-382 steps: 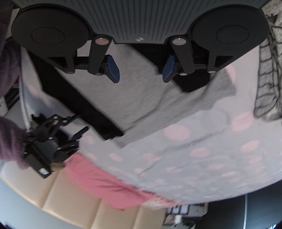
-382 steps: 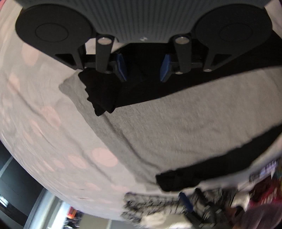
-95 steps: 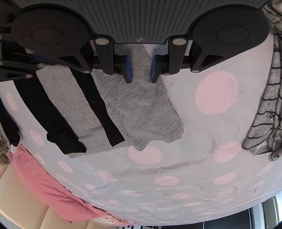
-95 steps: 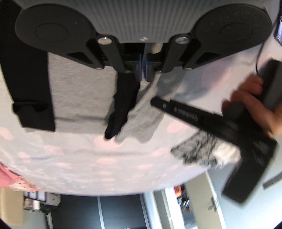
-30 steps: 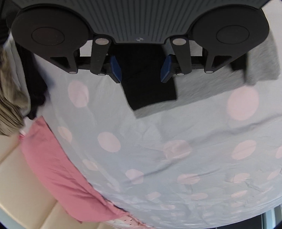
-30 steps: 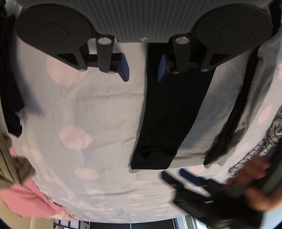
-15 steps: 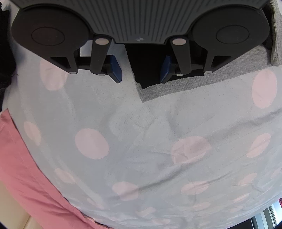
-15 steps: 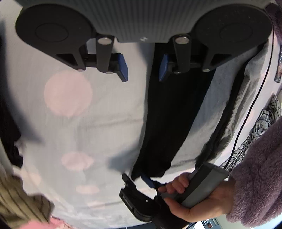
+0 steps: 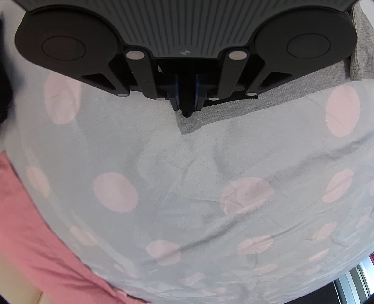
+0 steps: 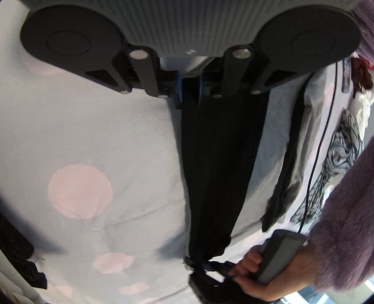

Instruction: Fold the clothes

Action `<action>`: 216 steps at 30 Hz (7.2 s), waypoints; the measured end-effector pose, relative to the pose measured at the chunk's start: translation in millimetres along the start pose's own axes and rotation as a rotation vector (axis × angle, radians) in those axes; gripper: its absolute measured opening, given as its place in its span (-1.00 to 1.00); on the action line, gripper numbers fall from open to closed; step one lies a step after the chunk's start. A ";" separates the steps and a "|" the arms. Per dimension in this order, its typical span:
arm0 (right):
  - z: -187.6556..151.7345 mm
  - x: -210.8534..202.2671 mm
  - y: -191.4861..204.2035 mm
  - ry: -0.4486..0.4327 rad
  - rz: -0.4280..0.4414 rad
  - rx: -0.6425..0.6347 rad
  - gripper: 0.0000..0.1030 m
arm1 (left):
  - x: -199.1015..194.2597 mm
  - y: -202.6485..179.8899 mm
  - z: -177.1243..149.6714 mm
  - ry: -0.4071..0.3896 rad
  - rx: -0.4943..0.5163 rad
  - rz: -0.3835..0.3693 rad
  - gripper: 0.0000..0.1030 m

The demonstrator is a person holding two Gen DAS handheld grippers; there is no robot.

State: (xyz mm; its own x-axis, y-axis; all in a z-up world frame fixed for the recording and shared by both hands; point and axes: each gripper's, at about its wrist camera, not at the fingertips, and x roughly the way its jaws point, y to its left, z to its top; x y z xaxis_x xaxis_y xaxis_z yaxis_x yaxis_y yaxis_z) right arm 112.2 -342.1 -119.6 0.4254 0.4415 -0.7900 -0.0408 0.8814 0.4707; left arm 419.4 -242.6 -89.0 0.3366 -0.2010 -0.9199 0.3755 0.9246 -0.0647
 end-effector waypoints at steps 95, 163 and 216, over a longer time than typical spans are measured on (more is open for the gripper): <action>111.4 98.3 197.3 -0.150 -0.158 -0.524 -0.71 | -67.8 211.2 -78.0 -0.258 -0.161 -0.301 -0.29; -90.2 39.5 174.5 -0.070 -0.123 -0.784 -0.67 | -147.6 63.4 -334.0 -0.250 0.191 -0.066 -0.54; 9.1 84.7 200.9 -0.154 -0.108 -0.619 -0.62 | -151.5 149.9 -287.8 -0.283 -0.118 0.073 -0.33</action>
State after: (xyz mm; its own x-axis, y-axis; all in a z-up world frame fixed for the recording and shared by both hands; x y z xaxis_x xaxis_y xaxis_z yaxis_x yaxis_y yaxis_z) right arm 148.3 -129.2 -88.3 0.5792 0.3566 -0.7331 -0.4851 0.8735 0.0417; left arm 176.1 19.5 -70.6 0.5918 -0.1999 -0.7809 0.2444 0.9677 -0.0625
